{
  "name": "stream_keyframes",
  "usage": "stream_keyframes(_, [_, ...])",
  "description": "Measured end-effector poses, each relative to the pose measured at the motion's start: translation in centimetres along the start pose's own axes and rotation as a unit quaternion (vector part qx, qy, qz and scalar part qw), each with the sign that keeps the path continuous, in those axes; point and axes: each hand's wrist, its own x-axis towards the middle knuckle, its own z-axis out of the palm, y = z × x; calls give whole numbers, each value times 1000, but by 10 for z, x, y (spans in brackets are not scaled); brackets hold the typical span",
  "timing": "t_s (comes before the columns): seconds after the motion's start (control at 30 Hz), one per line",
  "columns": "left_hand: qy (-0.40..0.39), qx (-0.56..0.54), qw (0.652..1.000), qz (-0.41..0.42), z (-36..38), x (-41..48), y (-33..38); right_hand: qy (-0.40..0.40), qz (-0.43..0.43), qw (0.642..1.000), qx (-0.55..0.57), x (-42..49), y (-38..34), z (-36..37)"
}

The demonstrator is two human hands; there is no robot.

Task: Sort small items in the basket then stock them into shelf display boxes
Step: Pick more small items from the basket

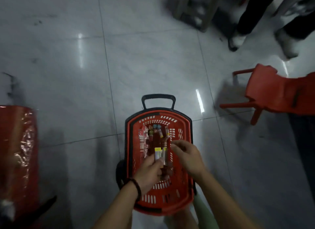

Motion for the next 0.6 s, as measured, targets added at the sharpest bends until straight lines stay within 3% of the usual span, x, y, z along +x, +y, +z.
stream_keyframes(0.1, [-54, 16, 998, 12, 1, -95, 38, -79, -14, 994, 70, -82, -65, -6])
stream_keyframes(0.23, [-106, 51, 991, 59, -1, -202, 87, -86, -91, 984, 129, -176, -145, -8])
stream_keyframes(0.43, [-38, 67, 981, 177, -8, -325, 122, -95, -188, 968, 139, -250, -235, -12])
stream_keyframes(0.6, [-3, 1, 969, 248, -8, -413, 109, -142, -240, 945, 174, -290, -269, 14])
